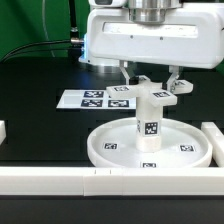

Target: Assemble round table

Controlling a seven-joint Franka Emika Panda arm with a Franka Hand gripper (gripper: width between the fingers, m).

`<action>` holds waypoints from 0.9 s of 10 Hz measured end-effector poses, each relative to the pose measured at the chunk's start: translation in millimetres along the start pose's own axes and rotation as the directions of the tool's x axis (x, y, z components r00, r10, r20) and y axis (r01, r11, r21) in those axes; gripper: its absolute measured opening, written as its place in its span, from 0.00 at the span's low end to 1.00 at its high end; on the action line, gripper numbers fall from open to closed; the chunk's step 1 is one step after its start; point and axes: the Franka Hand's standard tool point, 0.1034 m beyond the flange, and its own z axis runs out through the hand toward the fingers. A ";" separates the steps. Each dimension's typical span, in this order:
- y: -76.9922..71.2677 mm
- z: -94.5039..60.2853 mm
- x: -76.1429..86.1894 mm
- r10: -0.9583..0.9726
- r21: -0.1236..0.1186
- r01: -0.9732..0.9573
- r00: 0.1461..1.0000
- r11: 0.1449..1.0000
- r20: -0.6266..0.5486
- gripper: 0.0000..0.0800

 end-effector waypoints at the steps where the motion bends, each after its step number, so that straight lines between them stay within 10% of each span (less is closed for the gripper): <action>1: 0.2 0.0 -0.1 0.064 0.004 -0.064 0.998 0.998 0.004 0.55; 6: 0.1 0.2 -3.6 0.431 0.037 -0.433 0.901 0.901 0.045 0.55; 9: -3.0 -6.2 -8.3 0.414 0.027 -0.416 0.908 0.909 0.058 0.77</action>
Offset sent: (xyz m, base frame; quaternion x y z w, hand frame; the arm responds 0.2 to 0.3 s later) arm -0.0099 -0.0015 -0.0045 0.0296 -0.0183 0.2731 0.9614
